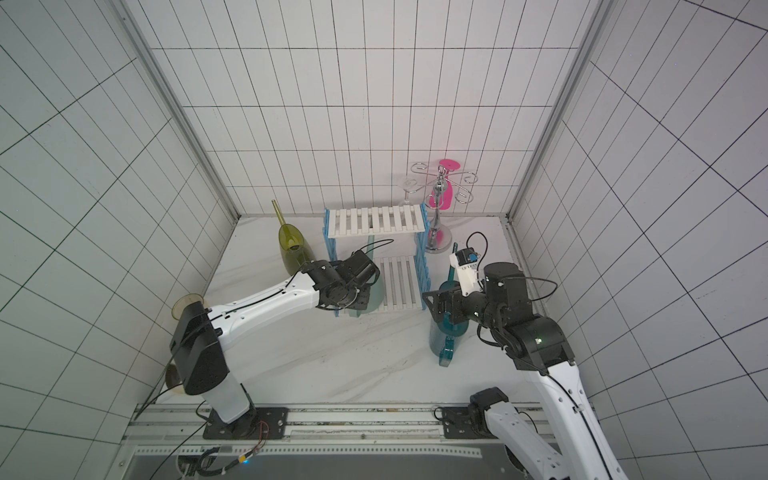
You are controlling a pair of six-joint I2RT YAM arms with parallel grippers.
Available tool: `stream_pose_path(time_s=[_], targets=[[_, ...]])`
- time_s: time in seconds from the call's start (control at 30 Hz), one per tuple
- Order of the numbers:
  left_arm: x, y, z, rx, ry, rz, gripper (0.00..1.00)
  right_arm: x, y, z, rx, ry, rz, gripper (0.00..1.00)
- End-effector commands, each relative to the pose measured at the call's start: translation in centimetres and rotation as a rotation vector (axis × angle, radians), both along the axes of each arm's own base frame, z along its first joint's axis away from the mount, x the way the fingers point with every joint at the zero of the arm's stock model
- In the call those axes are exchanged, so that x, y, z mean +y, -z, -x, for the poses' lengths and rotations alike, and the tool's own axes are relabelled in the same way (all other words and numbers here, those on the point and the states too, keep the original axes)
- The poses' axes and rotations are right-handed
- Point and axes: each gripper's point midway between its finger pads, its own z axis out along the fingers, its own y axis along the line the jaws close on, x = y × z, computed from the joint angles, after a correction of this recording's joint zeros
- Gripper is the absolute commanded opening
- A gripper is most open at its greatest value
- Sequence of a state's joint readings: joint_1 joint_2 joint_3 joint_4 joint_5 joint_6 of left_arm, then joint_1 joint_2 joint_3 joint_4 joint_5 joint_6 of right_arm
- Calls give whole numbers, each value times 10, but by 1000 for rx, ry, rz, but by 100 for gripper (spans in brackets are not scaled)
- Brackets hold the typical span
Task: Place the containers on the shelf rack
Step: 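Place the container on the shelf.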
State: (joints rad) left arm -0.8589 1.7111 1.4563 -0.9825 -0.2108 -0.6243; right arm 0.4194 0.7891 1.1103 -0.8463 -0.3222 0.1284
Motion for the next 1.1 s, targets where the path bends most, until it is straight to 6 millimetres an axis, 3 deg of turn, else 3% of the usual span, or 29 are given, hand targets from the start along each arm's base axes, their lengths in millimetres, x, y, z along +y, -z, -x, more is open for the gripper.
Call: stream_pose_path(time_s=[0.0,0.37,0.63,1.07], targets=[[-12,-18,-26,-94,-39,60,0,-3,6,1,8,12,15,99],[-10,-2,-30,-73,-55,65,1,-4,9,-1,7,20,23,99],[-8,3,-26,-57,-55,64,17,-5,10,-2,1,29,26,99],[-4,3,-20,-47,-61,66,28,-7,7,-1,-8,41,19,99]])
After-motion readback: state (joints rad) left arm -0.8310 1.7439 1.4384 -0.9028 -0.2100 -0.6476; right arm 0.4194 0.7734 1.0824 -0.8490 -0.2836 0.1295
